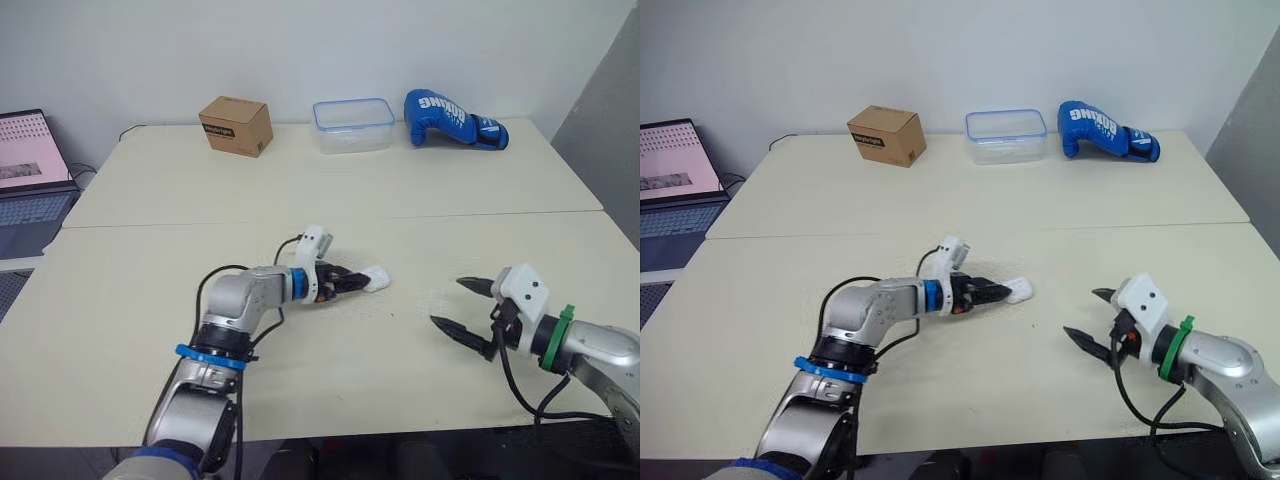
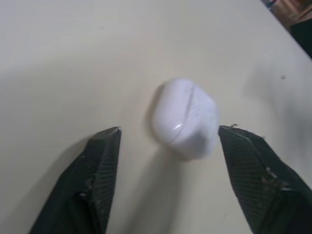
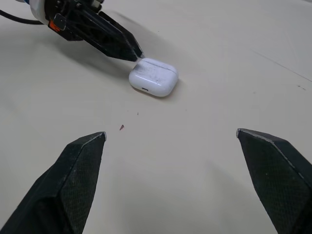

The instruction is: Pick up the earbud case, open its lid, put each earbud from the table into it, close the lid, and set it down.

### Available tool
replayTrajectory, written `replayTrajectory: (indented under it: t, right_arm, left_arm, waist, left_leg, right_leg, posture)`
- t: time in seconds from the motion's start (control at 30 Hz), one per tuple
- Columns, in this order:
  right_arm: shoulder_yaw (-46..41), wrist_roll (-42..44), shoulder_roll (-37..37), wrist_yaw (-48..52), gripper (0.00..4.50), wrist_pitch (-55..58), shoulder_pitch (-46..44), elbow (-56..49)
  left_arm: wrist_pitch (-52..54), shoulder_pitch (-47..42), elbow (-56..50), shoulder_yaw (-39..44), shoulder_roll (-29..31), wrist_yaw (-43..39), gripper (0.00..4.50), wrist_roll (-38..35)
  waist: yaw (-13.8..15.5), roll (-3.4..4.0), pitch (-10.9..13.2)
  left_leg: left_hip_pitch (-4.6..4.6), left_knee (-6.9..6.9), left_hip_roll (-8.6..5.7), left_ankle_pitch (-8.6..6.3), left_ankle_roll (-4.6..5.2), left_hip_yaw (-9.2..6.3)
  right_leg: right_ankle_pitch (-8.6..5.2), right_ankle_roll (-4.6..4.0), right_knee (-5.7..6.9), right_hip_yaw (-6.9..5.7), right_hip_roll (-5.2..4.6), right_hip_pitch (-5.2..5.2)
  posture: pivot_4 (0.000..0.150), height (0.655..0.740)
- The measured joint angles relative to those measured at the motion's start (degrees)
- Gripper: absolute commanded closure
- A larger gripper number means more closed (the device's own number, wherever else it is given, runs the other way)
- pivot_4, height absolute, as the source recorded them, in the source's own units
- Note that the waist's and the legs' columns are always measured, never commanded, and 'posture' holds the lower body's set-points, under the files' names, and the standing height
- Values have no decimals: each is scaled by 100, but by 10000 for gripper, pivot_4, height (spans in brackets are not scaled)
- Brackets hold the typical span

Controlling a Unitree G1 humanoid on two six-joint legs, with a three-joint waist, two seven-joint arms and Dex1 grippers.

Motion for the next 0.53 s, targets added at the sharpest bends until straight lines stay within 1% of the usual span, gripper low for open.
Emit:
replayTrajectory:
  t: [0.03, 0.17, 0.2, 0.23, 0.27, 0.33, 0.43, 0.53]
  right_arm:
    - [-6, -28, -2, 20, 0, -34, 2, 87]
    - [-199, -37, -38, 167, 0, -106, -34, 312]
    - [-247, -22, -84, 217, 0, -104, -77, 322]
    - [-270, -10, -121, 249, 0, -104, -99, 323]
    - [-309, -3, -246, 352, 0, -104, -171, 330]
    - [-413, 48, -370, 476, 0, -86, -257, 332]
    - [-484, 188, -407, 527, 0, -8, -410, 334]
    - [-479, 189, -396, 514, 0, 53, -479, 334]
  left_arm:
    - [-156, 85, -55, 11, 177, -71, 118, 43]
    - [-2116, 369, 8, 254, 907, -561, 118, 524]
    - [-2764, 340, 72, 260, 1119, -721, 118, 716]
    - [-3042, 312, 112, 265, 1210, -788, 118, 811]
    - [-3778, 189, 348, 256, 1417, -955, 118, 1060]
    - [-4506, 40, 724, 254, 1618, -1150, 118, 1308]
    - [-5027, -92, 1050, 247, 1682, -1318, 118, 1484]
    - [-5181, -155, 1238, 242, 1522, -1460, 118, 1501]
  waist:
    - [-2, 1, 0]
    - [37, 0, 1]
    - [53, 1, 0]
    - [57, 1, 0]
    - [87, 1, 0]
    - [107, 1, 0]
    - [99, 1, 0]
    - [95, 0, 1]
  left_leg:
    - [0, 0, 0, 0, 0, 0]
    - [-5, 2, -2, 0, -1, -1]
    - [-5, 3, -2, 0, -1, 1]
    - [-5, 2, -3, 0, -1, 1]
    - [-5, 2, -4, 0, 0, 1]
    - [-5, 3, -4, -1, 1, 1]
    - [-5, 2, -3, -1, 1, 1]
    - [-6, 3, -3, -1, 2, 0]
  right_leg:
    - [0, 0, 0, 0, 0, 0]
    - [2, -3, -1, -1, -3, -2]
    - [2, -3, -3, 0, -3, -1]
    - [2, -3, -3, 0, -5, -1]
    - [2, -3, -5, -2, -6, 2]
    - [2, -3, -5, -4, -6, 3]
    - [1, -3, -5, -4, -6, 3]
    - [1, -2, -4, -7, -6, 3]
  posture:
    - [1500, 7400]
    - [1500, 7400]
    - [1500, 7400]
    - [1500, 7400]
    - [1500, 7400]
    - [1500, 7400]
    - [1500, 7400]
    - [1500, 7400]
